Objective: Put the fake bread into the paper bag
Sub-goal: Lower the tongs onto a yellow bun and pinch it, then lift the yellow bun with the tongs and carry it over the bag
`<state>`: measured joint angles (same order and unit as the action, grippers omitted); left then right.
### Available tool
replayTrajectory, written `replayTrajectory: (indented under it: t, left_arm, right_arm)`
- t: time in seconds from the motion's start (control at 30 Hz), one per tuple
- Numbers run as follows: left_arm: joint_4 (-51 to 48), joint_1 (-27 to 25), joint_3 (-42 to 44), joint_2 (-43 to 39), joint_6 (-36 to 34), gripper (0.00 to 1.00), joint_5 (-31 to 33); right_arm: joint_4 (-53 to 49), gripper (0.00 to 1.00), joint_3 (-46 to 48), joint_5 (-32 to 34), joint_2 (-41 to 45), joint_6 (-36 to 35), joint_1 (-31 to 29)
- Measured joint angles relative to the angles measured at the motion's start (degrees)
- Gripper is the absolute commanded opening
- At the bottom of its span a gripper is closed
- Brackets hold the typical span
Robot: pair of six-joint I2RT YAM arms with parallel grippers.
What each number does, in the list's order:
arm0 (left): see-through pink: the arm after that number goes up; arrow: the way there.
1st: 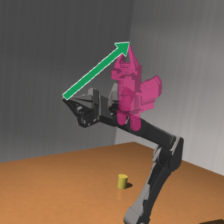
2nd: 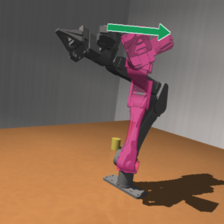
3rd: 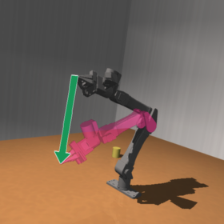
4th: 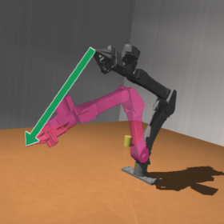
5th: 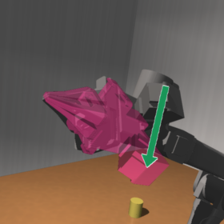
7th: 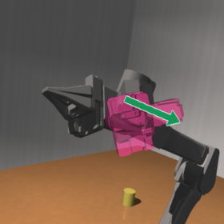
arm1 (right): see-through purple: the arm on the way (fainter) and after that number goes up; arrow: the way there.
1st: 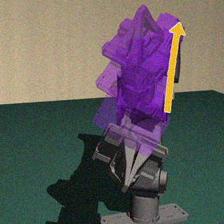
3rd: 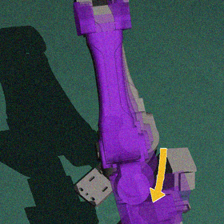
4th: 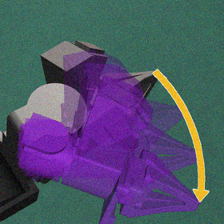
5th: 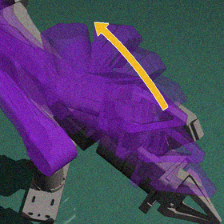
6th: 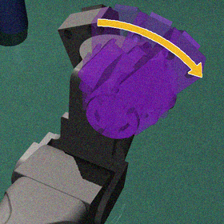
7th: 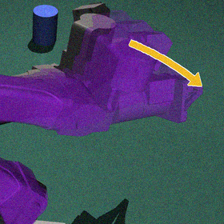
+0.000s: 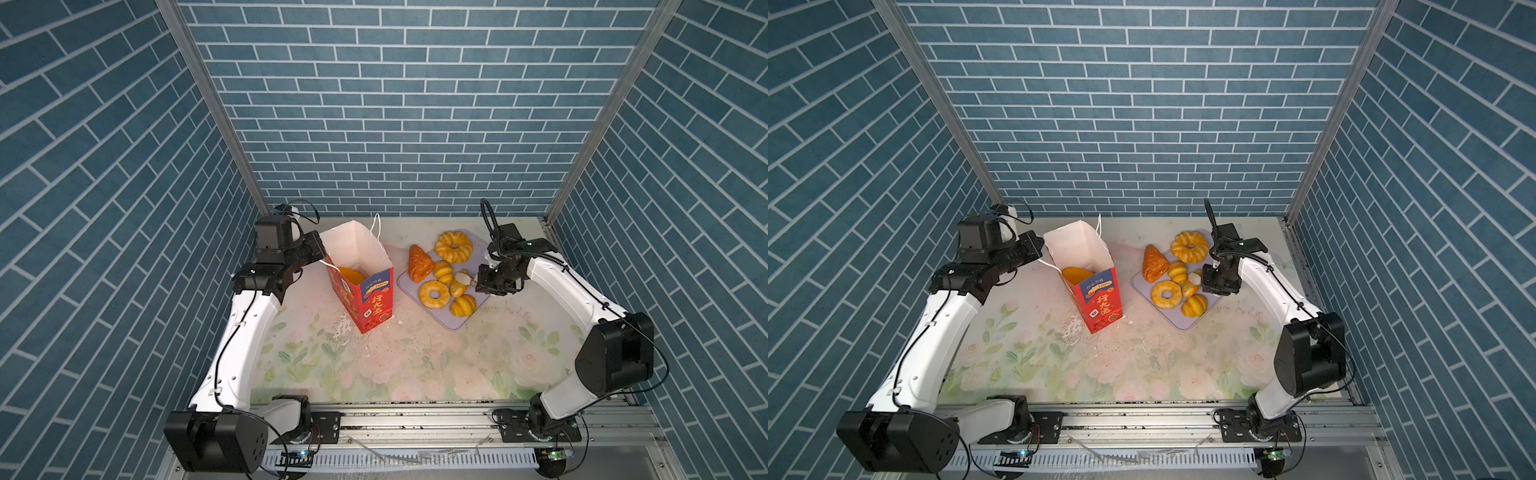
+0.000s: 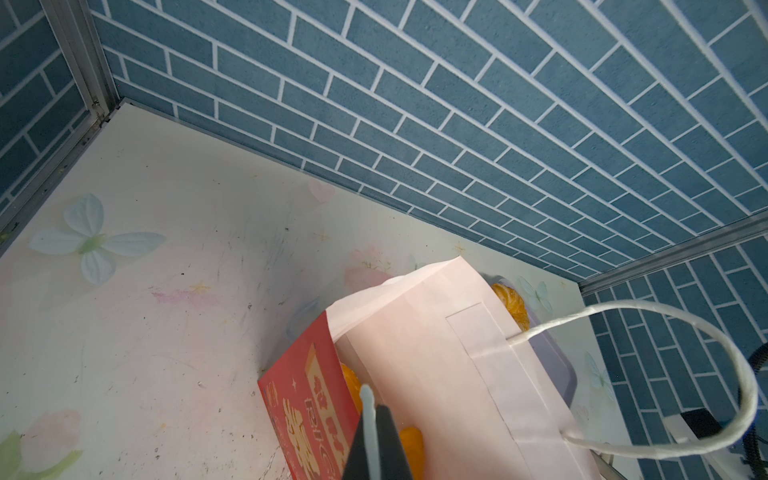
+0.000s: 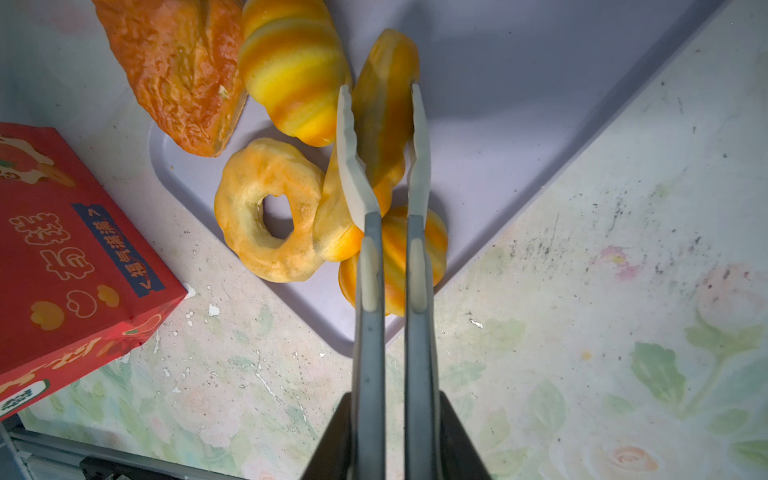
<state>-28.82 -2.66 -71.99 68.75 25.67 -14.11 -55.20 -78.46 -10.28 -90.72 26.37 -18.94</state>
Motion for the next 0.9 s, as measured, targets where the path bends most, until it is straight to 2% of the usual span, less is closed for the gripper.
replayTrajectory:
  t: [0.5, 0.9]
  left_arm:
    - [0.0, 0.0, 0.0, 0.0, 0.0, 0.0, 0.1]
    - [0.0, 0.0, 0.0, -0.3, 0.0, 0.0, 0.1]
  right_arm:
    - [3.1, 0.17, -3.0, 1.7, 5.3, 0.8, 0.3]
    - [4.3, 0.16, -14.4, 3.5, 8.1, -4.3, 0.4]
